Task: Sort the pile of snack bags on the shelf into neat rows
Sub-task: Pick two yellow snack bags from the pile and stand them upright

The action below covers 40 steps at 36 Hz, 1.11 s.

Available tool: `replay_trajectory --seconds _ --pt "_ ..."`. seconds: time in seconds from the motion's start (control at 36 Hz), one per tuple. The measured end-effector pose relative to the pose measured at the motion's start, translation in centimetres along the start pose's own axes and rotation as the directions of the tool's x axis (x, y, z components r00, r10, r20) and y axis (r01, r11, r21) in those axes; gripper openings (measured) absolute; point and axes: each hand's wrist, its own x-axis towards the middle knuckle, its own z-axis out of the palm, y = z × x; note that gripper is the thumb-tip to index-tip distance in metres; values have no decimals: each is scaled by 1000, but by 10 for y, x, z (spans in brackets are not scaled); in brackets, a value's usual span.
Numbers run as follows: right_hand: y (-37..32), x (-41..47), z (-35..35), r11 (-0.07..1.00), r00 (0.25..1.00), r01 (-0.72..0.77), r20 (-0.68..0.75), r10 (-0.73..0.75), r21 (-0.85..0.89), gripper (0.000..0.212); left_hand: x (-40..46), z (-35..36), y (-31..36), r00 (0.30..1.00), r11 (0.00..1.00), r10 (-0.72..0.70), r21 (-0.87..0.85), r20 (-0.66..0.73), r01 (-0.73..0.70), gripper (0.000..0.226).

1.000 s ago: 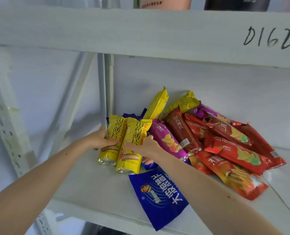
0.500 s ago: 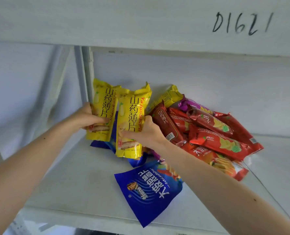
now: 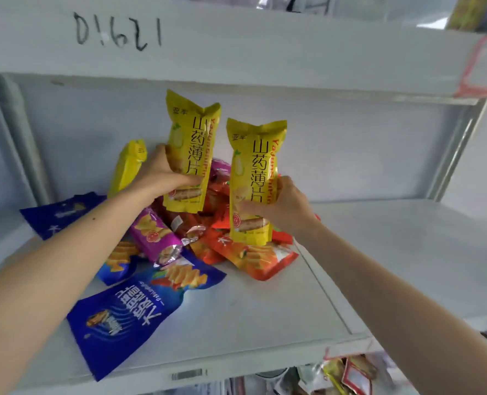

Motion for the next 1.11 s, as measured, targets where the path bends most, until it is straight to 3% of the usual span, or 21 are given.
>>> replay_trajectory --seconds 0.11,0.31,0.47,0.67,0.78,0.92,1.11 --pt "50 -8 -70 998 996 -63 -69 61 -26 68 -11 75 49 996 997 51 -68 67 -46 90" --pt "150 -15 -175 976 977 -175 -145 156 -131 70 -39 216 122 972 992 119 -68 201 -107 94" --pt "240 -8 -245 944 943 -285 -227 245 -167 70 -52 330 169 944 990 130 -98 302 -105 103" --pt "328 22 -308 923 907 -355 -297 300 -149 69 -42 449 215 917 987 149 -118 371 -112 95" --pt "373 48 -335 918 898 -366 -319 304 -155 71 -32 510 238 907 979 174 -164 385 -118 92" --pt "419 81 -363 916 892 -372 -331 308 -150 81 -15 569 264 911 985 173 -85 375 -152 95" --pt "465 118 -394 921 900 -364 -308 309 -139 75 -2 633 291 936 988 151 -14 319 -154 90"
